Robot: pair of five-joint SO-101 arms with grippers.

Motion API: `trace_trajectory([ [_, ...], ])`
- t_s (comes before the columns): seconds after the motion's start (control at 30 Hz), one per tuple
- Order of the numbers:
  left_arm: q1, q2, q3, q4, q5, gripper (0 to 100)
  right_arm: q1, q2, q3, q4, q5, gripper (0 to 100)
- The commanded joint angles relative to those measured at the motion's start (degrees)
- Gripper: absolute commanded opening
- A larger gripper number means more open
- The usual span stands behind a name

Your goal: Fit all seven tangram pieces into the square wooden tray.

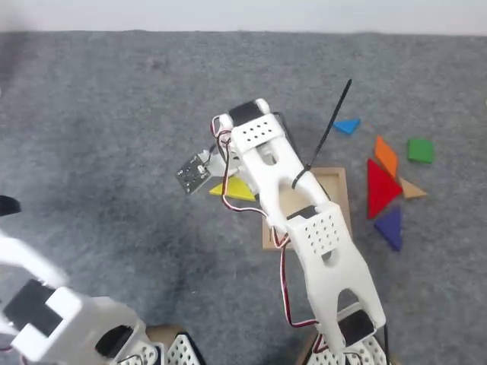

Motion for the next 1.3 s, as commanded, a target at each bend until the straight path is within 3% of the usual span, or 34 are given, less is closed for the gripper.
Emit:
trace_trajectory([
  [0.0,-0.3,-0.6,-2.2,-0.9,-0.7,32,-0.7,0.5,0.0,2.1,-2.5,27.3],
  [0.4,-0.3,-0.6,-2.3,-1.0,-0.7,32,-3.9,1.0,0.4,2.2,-8.4,27.2],
  [0.57,-0.3,-0.6,-2.3,-1.0,-0.7,32,-5.0,0.8,0.2,2.0,-14.5,27.1],
  [0.9,-0.3,-0.3,-2.3,-1.0,-0.7,32,-9.9,0.5,-0.2,-4.4,-38.3,27.0],
  [1.07,-0.1,-0.3,-2.2,-0.8,-0.7,32,-10.9,0.5,-4.1,-5.9,-54.8,27.0],
  [1.27,0.2,-0.2,-2.2,-0.5,-0.7,32,-10.9,0.7,-6.4,-14.3,-69.9,27.0],
])
